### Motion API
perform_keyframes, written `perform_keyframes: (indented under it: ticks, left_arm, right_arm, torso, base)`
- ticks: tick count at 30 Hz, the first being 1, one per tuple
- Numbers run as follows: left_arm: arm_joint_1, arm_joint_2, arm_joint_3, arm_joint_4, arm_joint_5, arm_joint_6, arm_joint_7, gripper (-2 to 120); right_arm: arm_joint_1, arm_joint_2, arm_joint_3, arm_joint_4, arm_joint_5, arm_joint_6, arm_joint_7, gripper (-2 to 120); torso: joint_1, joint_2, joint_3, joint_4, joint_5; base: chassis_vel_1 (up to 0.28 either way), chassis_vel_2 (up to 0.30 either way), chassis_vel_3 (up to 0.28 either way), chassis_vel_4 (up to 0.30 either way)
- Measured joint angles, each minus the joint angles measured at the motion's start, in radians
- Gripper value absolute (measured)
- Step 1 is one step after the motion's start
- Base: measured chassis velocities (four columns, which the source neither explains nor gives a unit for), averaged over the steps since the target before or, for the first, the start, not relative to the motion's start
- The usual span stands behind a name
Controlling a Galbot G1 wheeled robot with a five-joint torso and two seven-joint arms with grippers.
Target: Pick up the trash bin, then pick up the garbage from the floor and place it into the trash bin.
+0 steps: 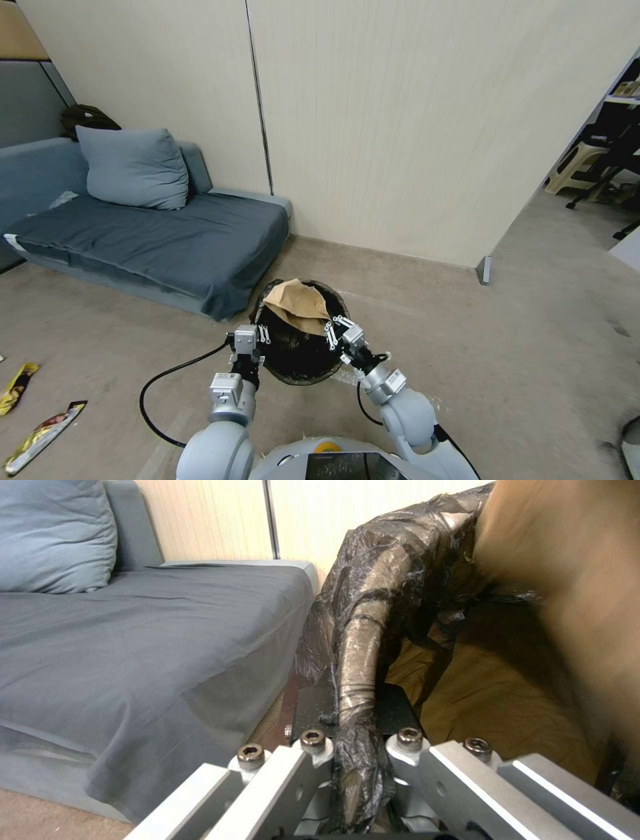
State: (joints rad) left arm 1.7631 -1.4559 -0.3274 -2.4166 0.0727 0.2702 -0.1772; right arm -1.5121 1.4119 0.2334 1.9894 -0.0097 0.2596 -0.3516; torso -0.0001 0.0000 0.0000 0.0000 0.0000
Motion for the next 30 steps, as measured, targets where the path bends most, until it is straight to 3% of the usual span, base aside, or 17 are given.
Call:
perform_keyframes:
  ticks: [12,16,19,24,28,30]
  left_arm:
    - [0.001,-0.001,-0.001,-0.003,0.001,0.000,0.001,1]
    - [0.000,-0.002,0.002,-0.003,0.001,0.000,0.001,1]
    - [0.000,-0.002,0.002,-0.002,0.001,-0.001,0.001,1]
    - [0.000,0.001,0.002,-0.002,-0.002,-0.001,0.002,1]
    - [-0.002,0.003,0.002,-0.001,-0.003,-0.002,0.002,1]
    - [-0.002,0.004,0.003,-0.001,-0.003,-0.003,0.002,1]
  right_arm:
    - [0.005,0.010,0.000,-0.055,-0.026,0.012,0.003,0]
    - [0.004,0.012,0.001,-0.062,-0.034,0.016,0.004,11]
    - [0.002,0.014,0.001,-0.064,-0.038,0.018,0.005,28]
    - [0.000,0.014,0.001,-0.063,-0.040,0.018,0.006,41]
    - [-0.006,0.013,0.001,-0.057,-0.043,0.018,0.006,63]
    - [-0.007,0.012,0.001,-0.057,-0.043,0.018,0.006,65]
  torso:
    - [0.000,0.000,0.000,0.0000,0.0000]
    - [0.000,0.000,0.000,0.0000,0.0000]
    - [0.000,0.000,0.000,0.0000,0.0000]
    - [0.000,0.000,0.000,0.0000,0.0000]
    - [0.000,0.000,0.000,0.0000,0.0000]
    - [0.000,0.000,0.000,0.0000,0.0000]
  base:
    - [0.000,0.000,0.000,0.000]
    - [0.000,0.000,0.000,0.000]
    - [0.000,0.000,0.000,0.000]
    - [0.000,0.000,0.000,0.000]
    - [0.000,0.000,0.000,0.000]
    - [0.000,0.000,0.000,0.000]
